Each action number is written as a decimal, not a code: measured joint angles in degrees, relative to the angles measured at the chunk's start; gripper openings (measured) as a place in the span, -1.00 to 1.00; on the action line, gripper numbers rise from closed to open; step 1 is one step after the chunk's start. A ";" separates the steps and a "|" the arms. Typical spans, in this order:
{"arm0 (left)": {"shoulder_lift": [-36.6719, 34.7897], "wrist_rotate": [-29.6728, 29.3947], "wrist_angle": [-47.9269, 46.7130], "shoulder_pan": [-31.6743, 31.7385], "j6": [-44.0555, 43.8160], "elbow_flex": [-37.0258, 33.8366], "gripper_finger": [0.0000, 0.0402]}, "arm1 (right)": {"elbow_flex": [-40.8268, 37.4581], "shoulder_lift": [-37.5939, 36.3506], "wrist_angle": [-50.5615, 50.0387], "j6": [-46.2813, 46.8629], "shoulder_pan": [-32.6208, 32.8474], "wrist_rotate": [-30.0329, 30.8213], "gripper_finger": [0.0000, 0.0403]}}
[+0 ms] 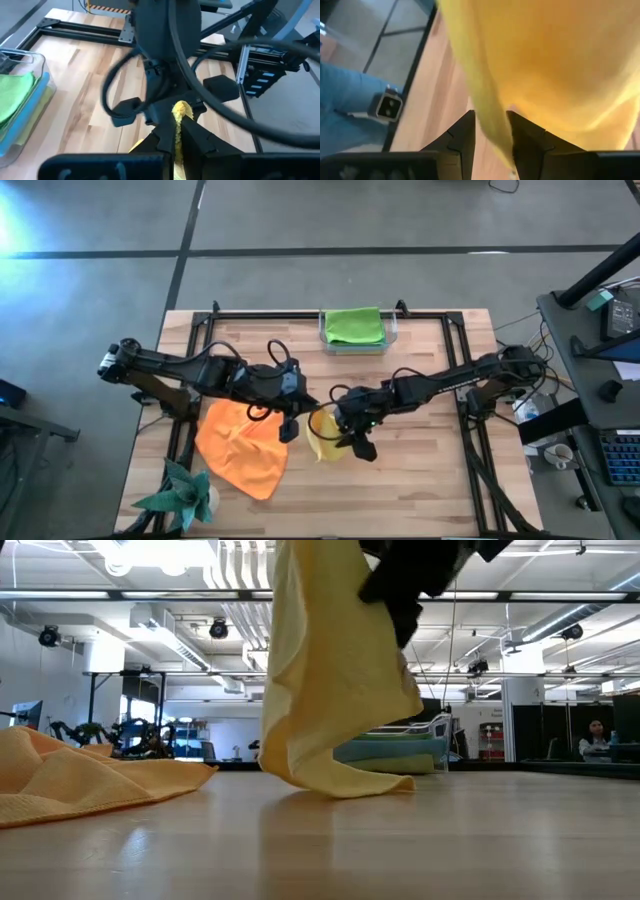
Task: Fold microfiber towels
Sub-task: Fold the yellow microfiber cloth
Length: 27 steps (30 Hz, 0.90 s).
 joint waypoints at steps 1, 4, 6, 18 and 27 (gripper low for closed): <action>-0.05 -0.26 0.02 0.00 0.00 0.00 -0.99 | -0.75 0.00 0.17 0.00 0.19 -0.02 -0.48; -0.17 -1.42 0.04 0.00 0.00 0.00 -0.99 | -3.40 0.00 1.38 0.00 0.49 0.05 -0.48; -0.22 -1.43 0.02 0.00 0.00 0.00 -0.99 | -5.28 0.02 3.21 0.55 0.64 1.34 -0.48; -0.22 -3.00 0.04 0.00 0.06 0.00 -0.99 | -10.88 0.02 14.57 6.03 0.62 3.21 -0.72; -0.22 -4.38 0.05 0.02 0.07 0.00 -0.99 | -10.83 0.03 13.88 6.05 0.60 4.43 -0.90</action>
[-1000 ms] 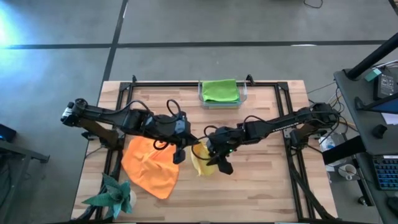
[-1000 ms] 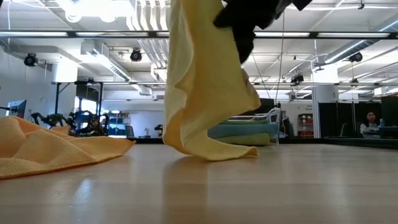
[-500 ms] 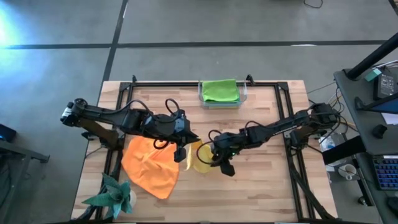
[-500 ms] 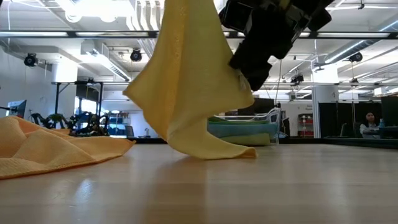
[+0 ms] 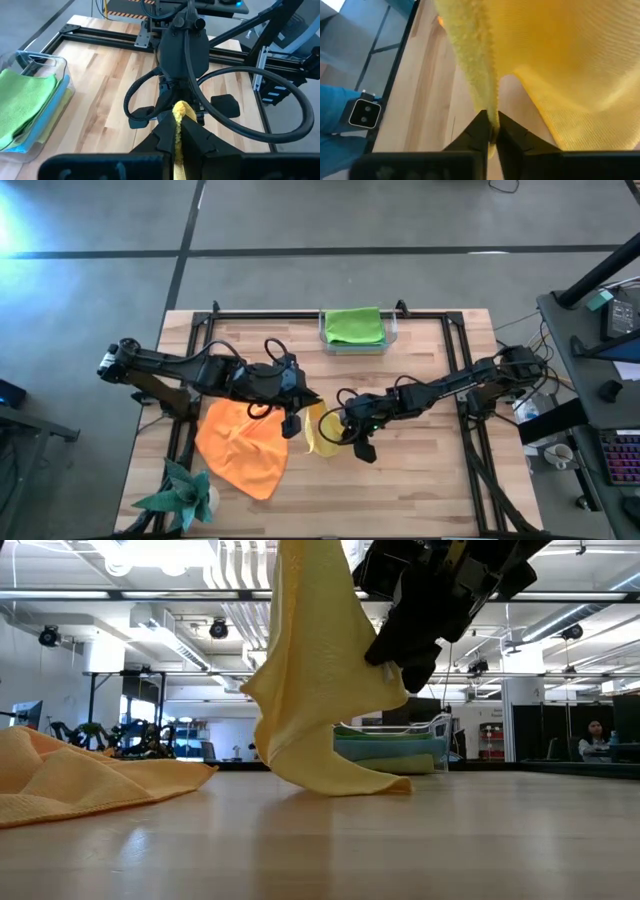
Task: Fold microfiber towels
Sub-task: Fold the yellow microfiber cloth
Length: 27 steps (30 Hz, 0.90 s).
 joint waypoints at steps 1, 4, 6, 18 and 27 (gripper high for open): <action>0.00 0.00 -0.01 0.00 -0.01 0.00 -0.99 | 0.00 -0.04 -0.11 0.00 0.00 0.00 -0.93; 0.00 0.00 0.01 0.00 -0.02 -0.02 -0.99 | 0.02 -0.38 -1.28 0.02 0.00 -0.04 -0.95; 0.00 0.00 -0.01 0.00 -0.02 -0.04 -0.99 | 0.02 -1.17 -3.56 0.17 0.00 -0.05 -0.95; 0.26 1.40 -0.01 -0.13 -0.13 -0.81 -0.99 | 5.30 -14.49 -30.29 0.97 0.35 5.08 -0.96; 0.70 7.95 -0.05 -0.24 -0.33 -0.70 -0.99 | 16.75 -19.06 -49.27 -1.45 0.39 6.03 -0.96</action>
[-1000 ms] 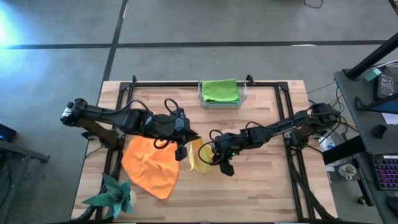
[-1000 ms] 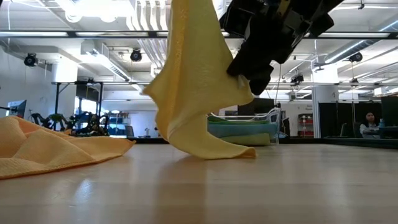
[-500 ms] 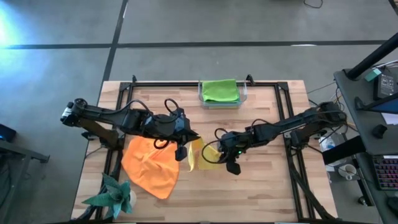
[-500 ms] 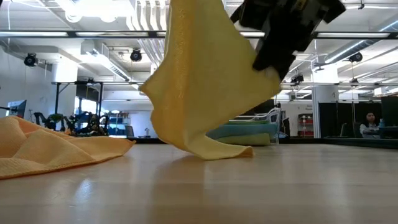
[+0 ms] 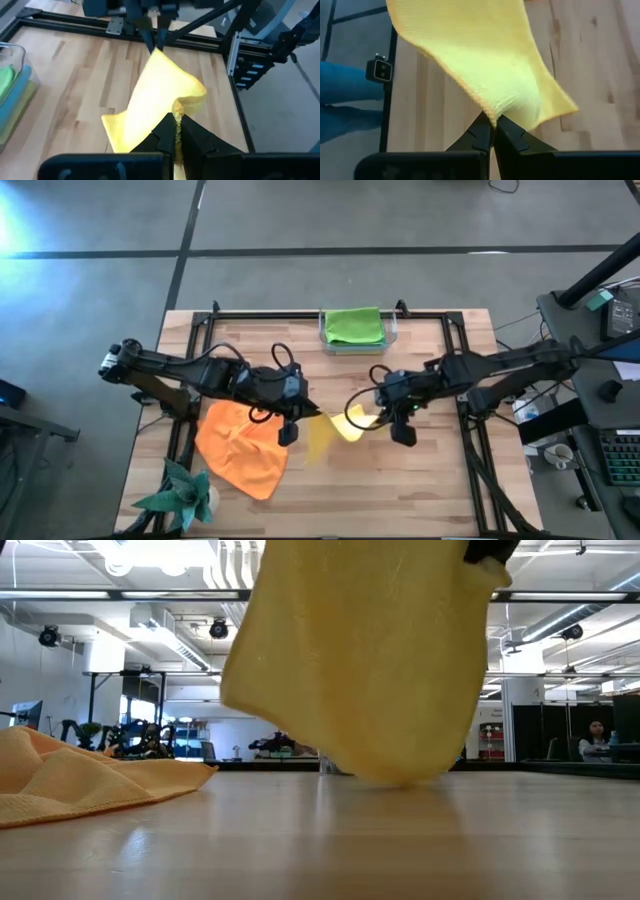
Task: Fold microfiber towels
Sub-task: Fold the yellow microfiber cloth
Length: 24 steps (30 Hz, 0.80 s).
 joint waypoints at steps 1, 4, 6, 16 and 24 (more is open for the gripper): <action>0.00 0.44 0.04 0.02 -0.06 0.00 -0.99 | 1.00 -0.14 -1.42 -0.12 0.00 0.04 -0.96; -0.02 2.03 0.04 -0.07 -3.46 0.07 -0.99 | 4.52 -0.05 -6.44 0.48 0.12 0.05 -0.96; -0.02 3.24 0.03 -0.24 -6.33 0.09 -0.99 | 7.07 0.15 -10.12 1.73 0.62 0.02 -0.96; 0.04 11.16 0.13 -1.42 -28.54 0.09 -0.99 | 18.06 1.99 -21.28 6.49 5.95 -1.34 -0.96; 0.35 17.00 0.07 -2.28 -38.50 -0.38 -0.99 | 20.87 2.65 -20.60 11.94 10.86 -4.19 -0.96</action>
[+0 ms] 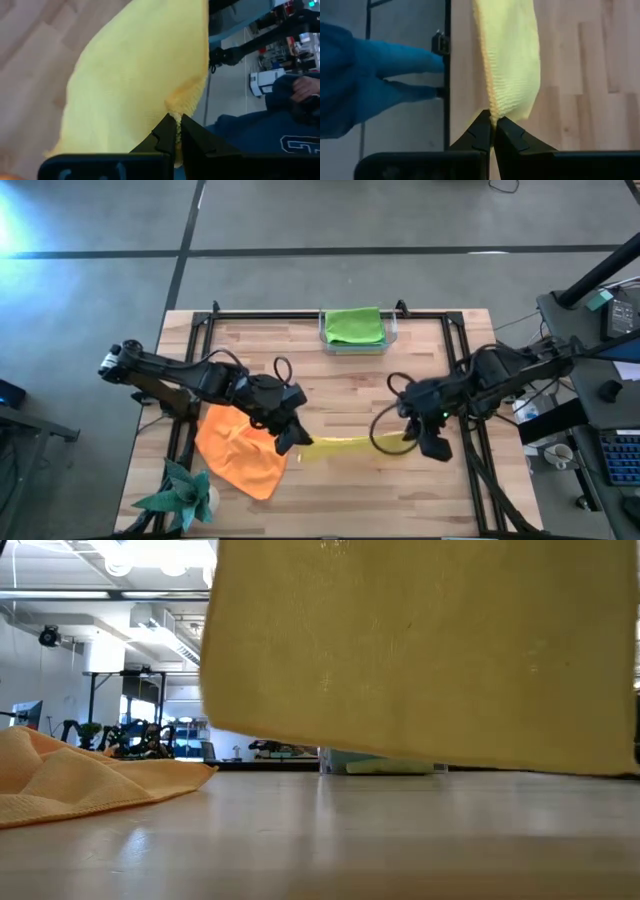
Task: Fold microfiber towels
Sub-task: Fold the yellow microfiber cloth
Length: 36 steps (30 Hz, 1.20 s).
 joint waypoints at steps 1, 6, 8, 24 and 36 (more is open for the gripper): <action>0.05 0.31 -0.08 -0.32 -0.76 -0.15 -0.99 | 0.00 0.34 0.02 0.69 0.68 -0.23 -0.96; 0.47 0.96 0.16 -1.89 -8.06 -1.86 -0.99 | -0.02 2.24 -0.06 4.69 3.75 -2.69 -0.96; 0.71 2.65 0.00 -2.72 -10.67 -2.03 -0.99 | -0.02 3.23 -0.23 6.14 5.13 -3.85 -0.96; 2.38 -5.81 2.13 1.26 -0.31 -7.60 -0.99 | -3.91 6.71 -7.87 1.56 2.34 14.39 -0.96; 2.30 -17.24 3.34 10.83 6.25 -18.90 -0.99 | -20.81 6.96 2.52 2.73 -8.59 24.22 -0.96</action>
